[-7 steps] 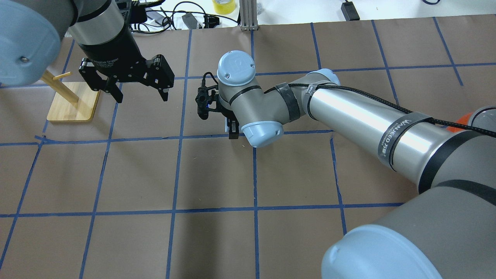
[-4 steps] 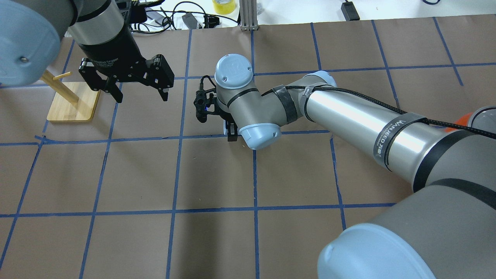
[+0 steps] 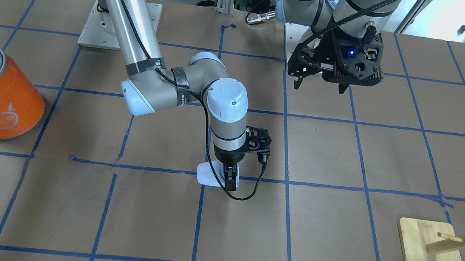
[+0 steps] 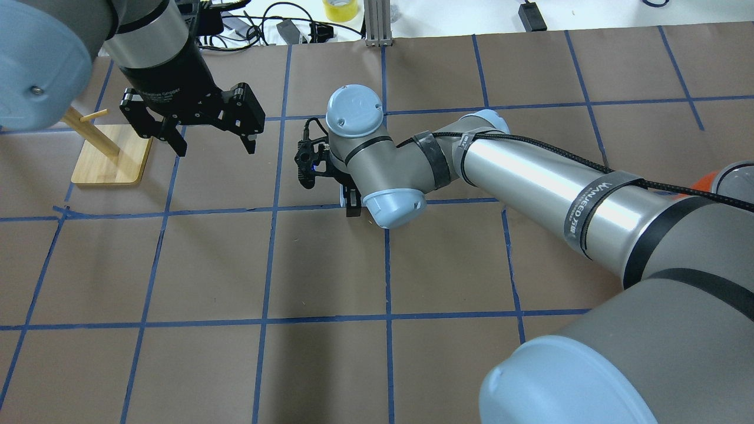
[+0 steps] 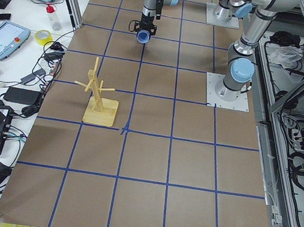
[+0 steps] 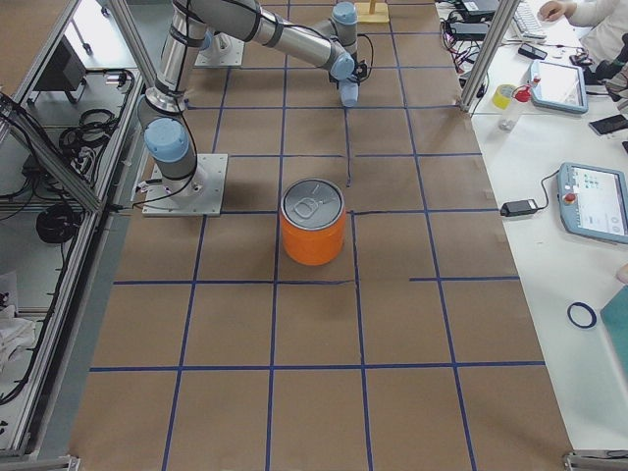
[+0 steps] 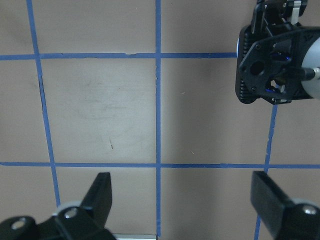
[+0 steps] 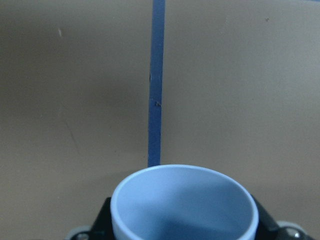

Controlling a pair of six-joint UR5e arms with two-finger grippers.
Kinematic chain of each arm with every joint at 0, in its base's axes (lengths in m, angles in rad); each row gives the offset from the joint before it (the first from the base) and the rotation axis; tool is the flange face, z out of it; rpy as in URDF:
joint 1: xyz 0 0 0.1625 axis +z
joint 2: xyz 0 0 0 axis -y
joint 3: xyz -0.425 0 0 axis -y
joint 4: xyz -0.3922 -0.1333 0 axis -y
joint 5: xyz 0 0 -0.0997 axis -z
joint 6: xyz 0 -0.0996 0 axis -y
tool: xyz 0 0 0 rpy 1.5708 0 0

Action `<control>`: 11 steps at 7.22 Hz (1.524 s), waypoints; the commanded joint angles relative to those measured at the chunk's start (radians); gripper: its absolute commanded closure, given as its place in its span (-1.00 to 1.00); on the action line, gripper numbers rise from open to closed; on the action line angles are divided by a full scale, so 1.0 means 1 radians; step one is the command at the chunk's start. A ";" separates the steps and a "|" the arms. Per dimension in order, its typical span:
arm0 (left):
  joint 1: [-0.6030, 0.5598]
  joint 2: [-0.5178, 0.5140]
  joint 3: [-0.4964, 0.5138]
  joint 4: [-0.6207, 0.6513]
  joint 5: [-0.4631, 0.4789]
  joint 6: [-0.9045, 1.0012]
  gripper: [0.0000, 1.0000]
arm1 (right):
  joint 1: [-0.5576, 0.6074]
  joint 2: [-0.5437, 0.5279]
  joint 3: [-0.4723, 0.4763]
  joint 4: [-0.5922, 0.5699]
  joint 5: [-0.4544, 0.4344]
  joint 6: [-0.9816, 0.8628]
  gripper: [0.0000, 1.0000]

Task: Flip cup
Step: 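Hold the cup in the right gripper above the table center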

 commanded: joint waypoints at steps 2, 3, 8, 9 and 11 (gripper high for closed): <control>0.000 -0.001 0.001 0.000 0.000 0.000 -1.00 | 0.014 0.000 0.000 -0.001 0.000 0.031 1.00; 0.000 0.000 0.001 0.000 0.000 0.000 -1.00 | 0.014 0.003 0.000 -0.001 -0.003 0.030 1.00; 0.000 0.001 0.000 0.000 0.000 0.000 -1.00 | 0.014 0.015 0.000 -0.048 0.003 -0.022 0.15; 0.000 0.001 0.000 0.000 0.000 0.000 -1.00 | 0.023 0.014 0.000 -0.051 0.004 -0.021 -0.29; 0.000 0.001 0.000 0.000 0.000 0.000 -1.00 | 0.023 0.021 0.002 -0.048 0.018 -0.007 -0.99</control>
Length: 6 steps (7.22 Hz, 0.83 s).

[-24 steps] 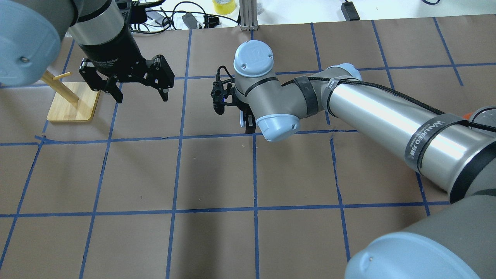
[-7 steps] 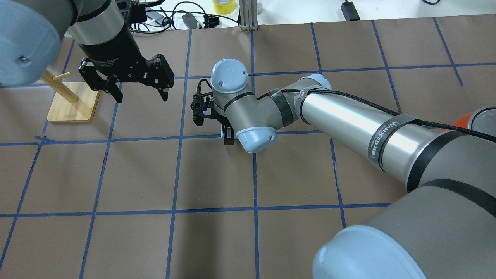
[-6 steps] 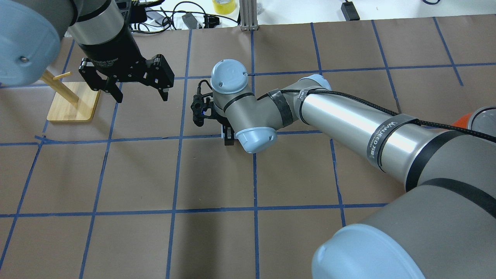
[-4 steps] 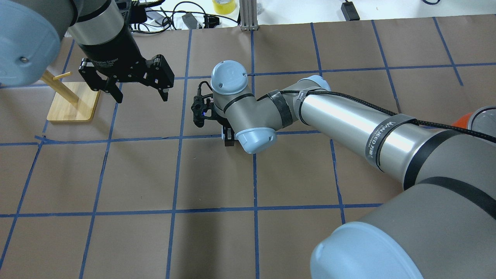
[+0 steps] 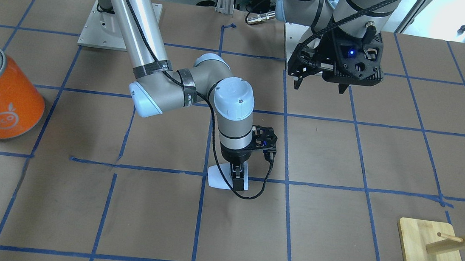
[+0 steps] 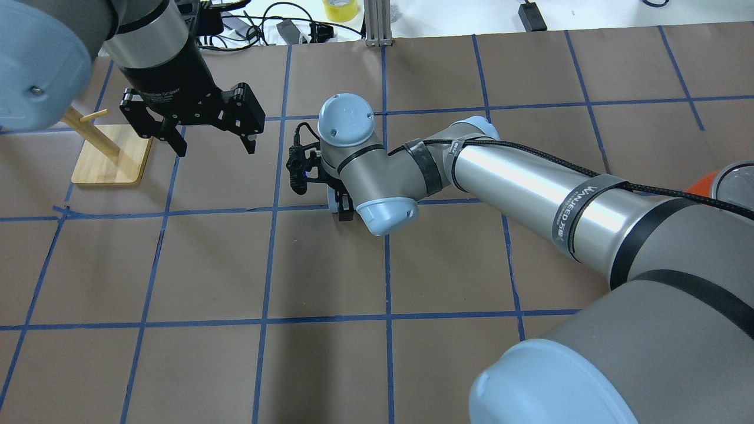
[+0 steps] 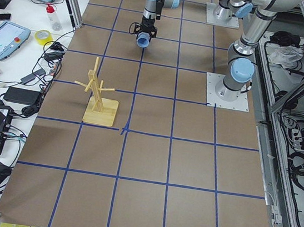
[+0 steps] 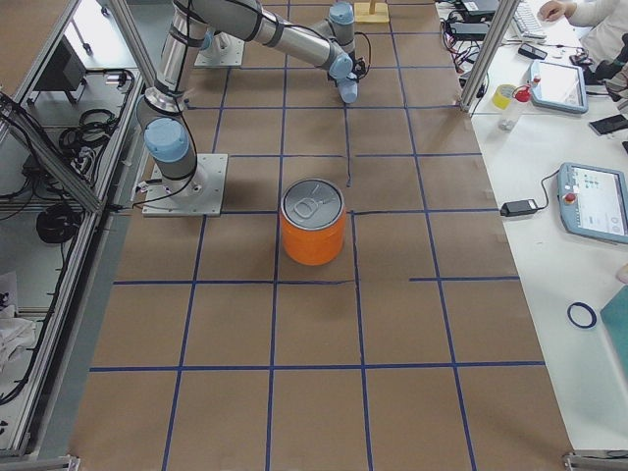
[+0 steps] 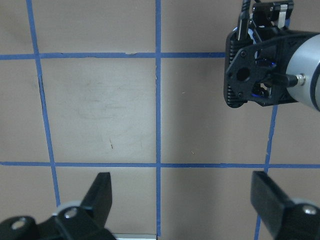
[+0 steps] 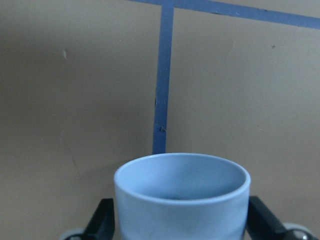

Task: Flip cup
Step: 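Hold the cup in the right gripper above the table center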

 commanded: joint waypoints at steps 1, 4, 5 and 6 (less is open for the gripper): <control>0.000 0.000 0.002 0.000 0.000 0.000 -1.00 | 0.001 0.007 0.002 -0.001 0.025 0.011 -1.00; 0.002 0.000 0.002 0.000 -0.002 -0.006 -1.00 | -0.004 0.003 0.001 0.008 0.021 0.011 -1.00; 0.003 -0.001 0.006 0.006 -0.003 -0.008 -1.00 | -0.011 -0.002 -0.001 0.011 0.019 0.010 -1.00; 0.008 -0.003 0.003 0.023 -0.005 -0.009 -1.00 | -0.017 -0.011 -0.001 0.011 0.019 0.011 -1.00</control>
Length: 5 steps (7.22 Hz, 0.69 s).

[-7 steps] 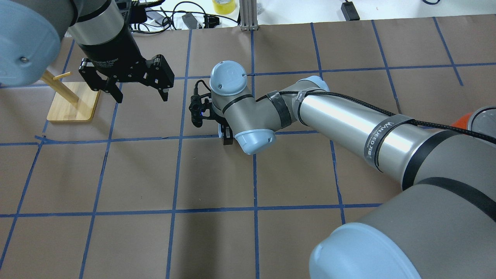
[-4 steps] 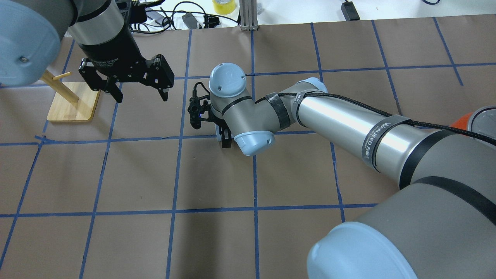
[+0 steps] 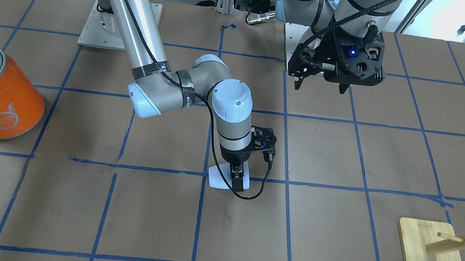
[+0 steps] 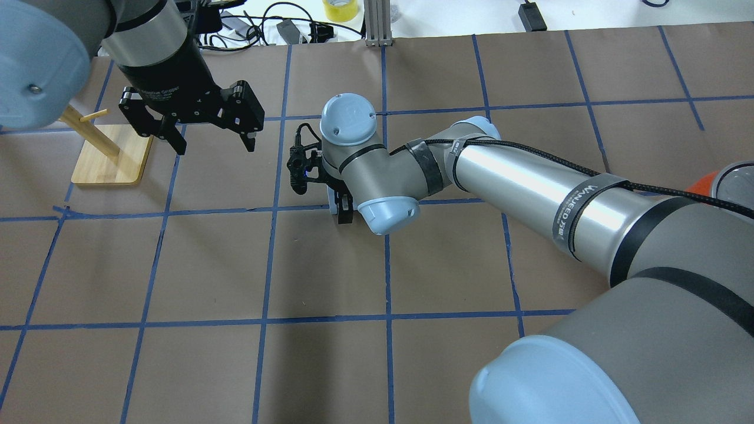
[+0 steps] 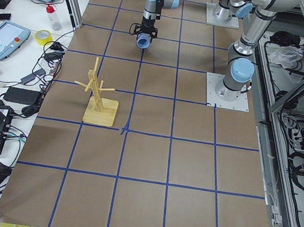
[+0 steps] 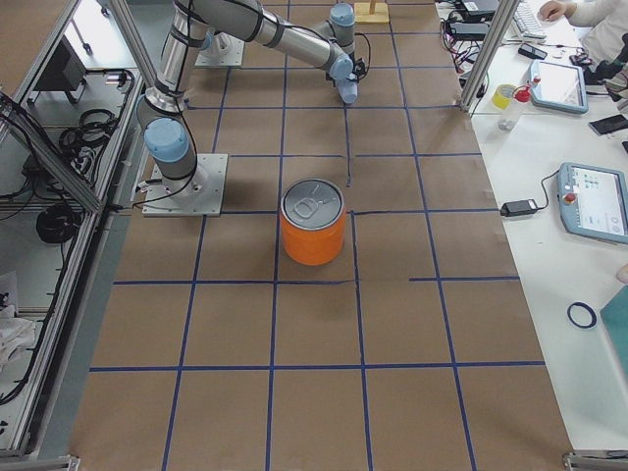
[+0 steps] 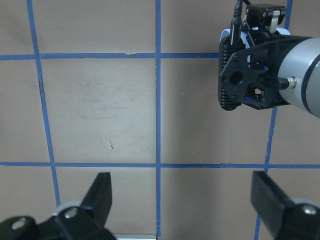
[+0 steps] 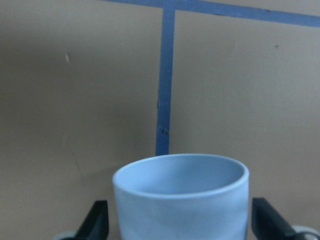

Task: Flip cup
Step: 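Set the cup down on its side and open the right gripper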

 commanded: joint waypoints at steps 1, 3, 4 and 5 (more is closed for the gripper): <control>0.006 -0.012 -0.004 0.046 -0.005 -0.001 -1.00 | -0.012 -0.024 -0.001 0.003 -0.001 0.004 -1.00; 0.006 -0.043 -0.008 0.138 -0.014 -0.001 -1.00 | -0.064 -0.101 0.002 0.085 0.001 0.004 -1.00; 0.010 -0.049 -0.025 0.153 -0.013 0.023 -1.00 | -0.092 -0.156 0.002 0.148 0.001 0.002 -1.00; 0.013 -0.069 -0.036 0.203 -0.016 0.024 -1.00 | -0.118 -0.211 0.007 0.210 0.002 0.011 -1.00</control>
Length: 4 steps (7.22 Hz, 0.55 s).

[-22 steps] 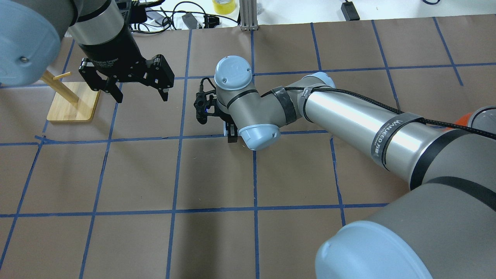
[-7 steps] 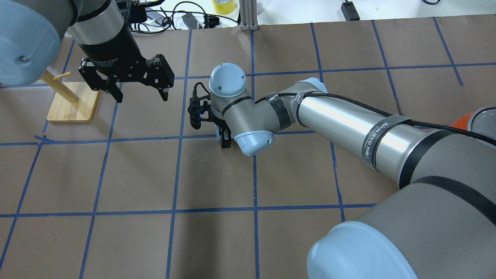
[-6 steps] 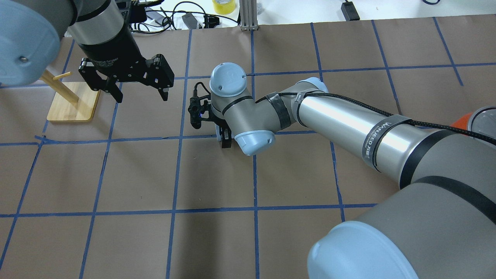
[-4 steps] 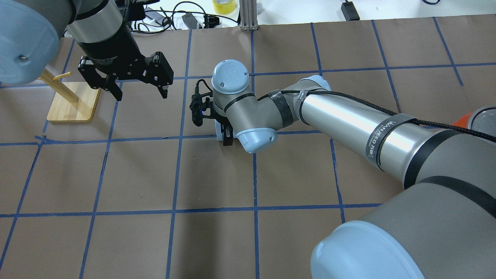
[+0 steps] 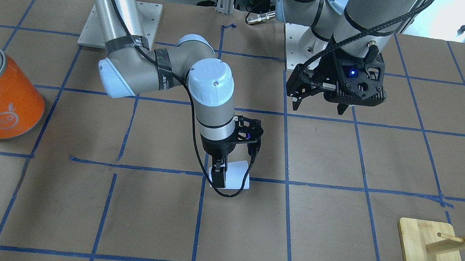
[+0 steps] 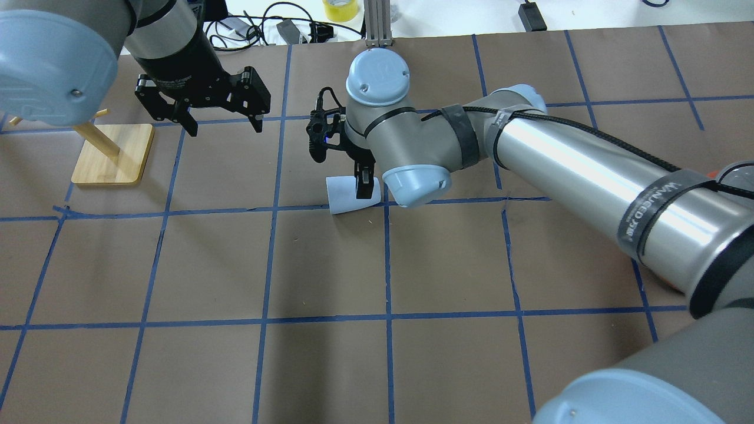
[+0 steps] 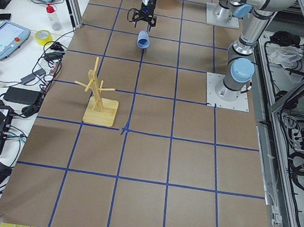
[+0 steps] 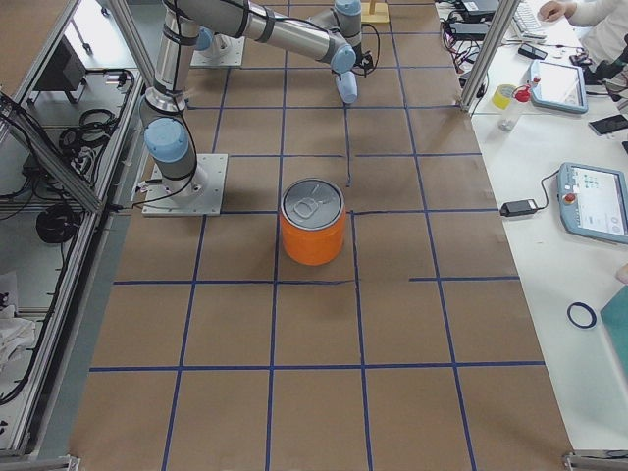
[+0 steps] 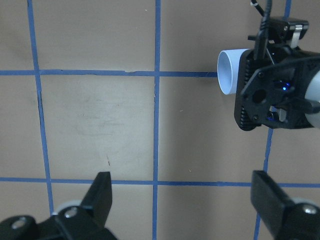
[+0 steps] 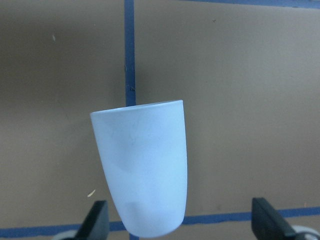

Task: Flip cup
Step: 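Set the cup down on its side and open the right gripper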

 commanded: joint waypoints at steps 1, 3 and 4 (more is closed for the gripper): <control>0.004 -0.064 -0.047 0.117 -0.001 0.009 -1.00 | -0.073 -0.110 0.011 0.095 0.029 0.040 -1.00; 0.004 -0.142 -0.160 0.298 -0.003 0.004 -1.00 | -0.172 -0.201 0.011 0.261 0.052 0.100 -1.00; 0.004 -0.188 -0.183 0.337 -0.019 -0.002 -1.00 | -0.208 -0.247 0.010 0.305 0.052 0.123 -1.00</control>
